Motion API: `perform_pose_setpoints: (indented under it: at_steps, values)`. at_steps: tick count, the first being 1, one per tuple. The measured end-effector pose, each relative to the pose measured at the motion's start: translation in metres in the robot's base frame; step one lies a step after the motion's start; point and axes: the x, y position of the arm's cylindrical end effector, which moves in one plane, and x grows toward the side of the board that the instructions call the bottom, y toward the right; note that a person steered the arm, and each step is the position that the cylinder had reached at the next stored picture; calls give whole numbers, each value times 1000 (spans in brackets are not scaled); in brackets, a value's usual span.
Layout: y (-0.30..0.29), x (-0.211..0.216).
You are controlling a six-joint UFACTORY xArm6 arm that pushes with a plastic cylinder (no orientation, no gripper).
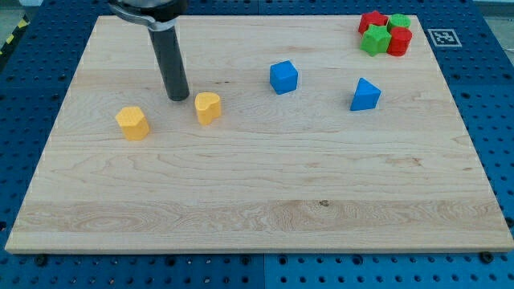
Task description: Slide yellow heart to yellow hexagon
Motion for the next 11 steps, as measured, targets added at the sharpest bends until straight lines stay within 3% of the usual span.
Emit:
perform_pose_setpoints:
  at_steps: [2, 4, 6, 8, 11]
  values:
    - [58, 9]
    - [89, 61]
    - [-1, 55]
    - [27, 47]
    - [-5, 17]
